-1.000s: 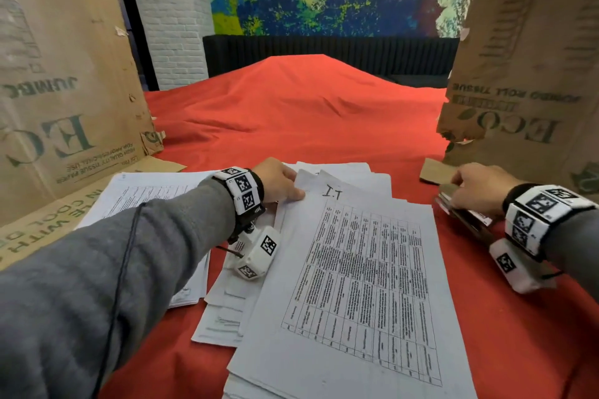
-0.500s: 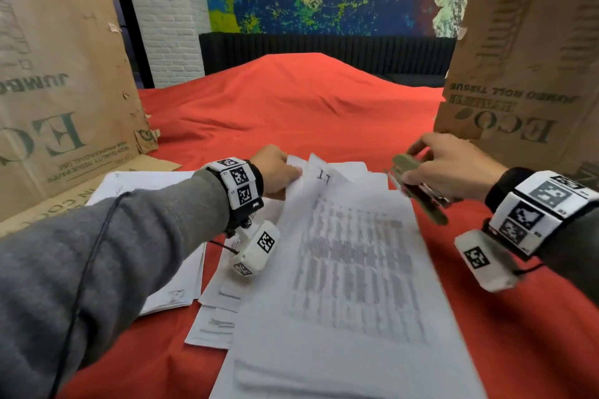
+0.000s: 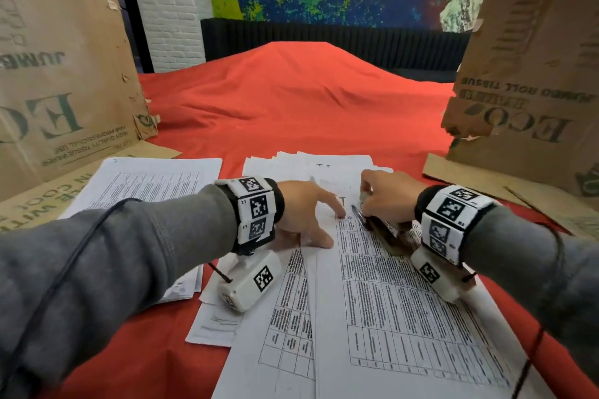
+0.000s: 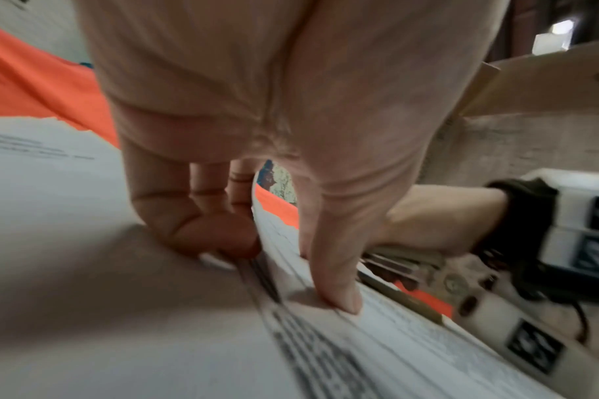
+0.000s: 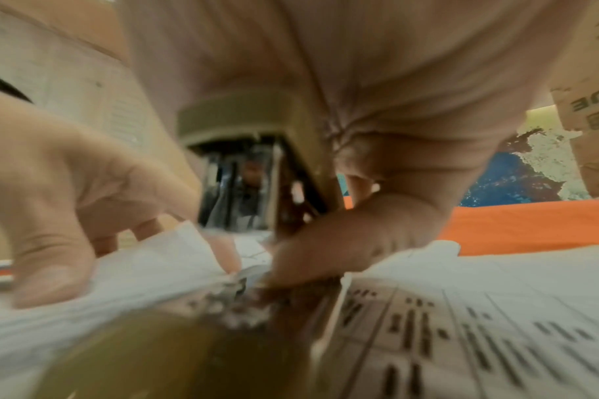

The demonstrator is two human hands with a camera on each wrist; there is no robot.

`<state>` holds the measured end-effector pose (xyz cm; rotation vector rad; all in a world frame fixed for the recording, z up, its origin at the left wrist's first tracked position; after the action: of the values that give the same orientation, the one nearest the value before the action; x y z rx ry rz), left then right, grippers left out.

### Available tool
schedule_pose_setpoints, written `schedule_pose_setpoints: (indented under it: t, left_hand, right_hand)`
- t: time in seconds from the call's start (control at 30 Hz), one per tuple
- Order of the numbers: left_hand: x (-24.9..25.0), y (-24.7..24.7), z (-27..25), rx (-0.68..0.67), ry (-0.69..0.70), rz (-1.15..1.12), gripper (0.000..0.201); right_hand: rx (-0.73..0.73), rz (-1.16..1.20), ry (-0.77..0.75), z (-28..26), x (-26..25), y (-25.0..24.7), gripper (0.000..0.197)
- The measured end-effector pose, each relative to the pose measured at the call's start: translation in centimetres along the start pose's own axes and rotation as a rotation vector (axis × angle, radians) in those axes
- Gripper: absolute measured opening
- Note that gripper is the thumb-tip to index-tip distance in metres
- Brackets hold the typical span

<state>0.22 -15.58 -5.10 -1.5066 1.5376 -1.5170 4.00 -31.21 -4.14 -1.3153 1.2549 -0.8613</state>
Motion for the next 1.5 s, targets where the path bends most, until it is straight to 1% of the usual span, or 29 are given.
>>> schedule_pose_setpoints:
  t: [0.07, 0.2, 0.37, 0.57, 0.73, 0.87, 0.97, 1.03, 1.1, 1.17, 1.23, 1.27, 1.33, 1.5]
  left_hand:
    - [0.6, 0.4, -0.4, -0.034, 0.015, 0.034, 0.062]
    - [0.9, 0.3, -0.4, -0.020, 0.036, 0.050, 0.065]
    - [0.2, 0.7, 0.3, -0.034, 0.058, 0.056, 0.066]
    - [0.1, 0.9, 0.7, -0.035, 0.076, 0.065, 0.067]
    - [0.0, 1.1, 1.0, -0.062, 0.066, 0.085, 0.068]
    - [0.4, 1.0, 0.8, -0.098, 0.068, 0.172, 0.069]
    - [0.8, 1.0, 0.5, -0.099, 0.078, 0.228, 0.068]
    - [0.8, 0.9, 0.4, -0.101, 0.067, 0.224, 0.070]
    - [0.3, 0.7, 0.2, -0.092, 0.026, 0.181, 0.077]
    - [-0.6, 0.1, 0.1, -0.044, -0.065, 0.118, 0.094]
    - [-1.5, -0.3, 0.0, -0.014, -0.165, 0.089, 0.110]
    - [-1.7, -0.3, 0.0, -0.020, -0.191, 0.104, 0.115]
    - [-1.8, -0.2, 0.0, -0.043, -0.207, 0.147, 0.118]
    - [-1.6, 0.0, 0.1, -0.071, -0.222, 0.166, 0.120]
  right_hand:
    - [0.023, -0.012, 0.025, 0.7, 0.0, -0.1, 0.015]
    - [0.011, -0.002, 0.066, 1.6, -0.2, -0.3, 0.014]
    - [-0.041, -0.015, 0.075, 0.9, -0.5, -0.4, 0.014]
    - [-0.043, -0.046, 0.116, 1.5, -1.1, -0.3, 0.017]
    - [-0.037, -0.066, 0.127, 2.4, -1.3, -0.1, 0.012]
    - [0.019, -0.120, 0.124, 3.6, -1.6, 0.3, 0.016]
    - [0.045, -0.041, 0.128, 5.2, -1.4, 0.0, 0.019]
    - [0.065, 0.004, 0.112, 6.1, -1.0, -0.6, 0.017]
    - [0.093, 0.023, 0.074, 5.9, -0.9, -1.3, 0.014]
    - [0.101, 0.068, 0.024, 4.9, -0.9, -1.9, 0.013]
    - [0.061, 0.125, -0.020, 3.4, -1.1, -2.0, 0.011]
    - [0.029, 0.137, -0.042, 2.6, -1.4, -1.8, 0.011]
    - [-0.012, 0.107, -0.089, 1.6, -2.1, -1.0, 0.010]
    - [-0.001, 0.059, -0.124, 0.9, -3.5, 0.0, 0.006]
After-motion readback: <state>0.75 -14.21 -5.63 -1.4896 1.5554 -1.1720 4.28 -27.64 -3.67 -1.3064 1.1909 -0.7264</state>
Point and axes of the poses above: each hand's wrist, its own z-axis towards the middle knuckle, its own y-axis out of the palm, x = y × z, the point moved 6 cm from there along z, towards the middle knuckle, and after that the axes turned 1 degree about y, right-handed, at the moved point
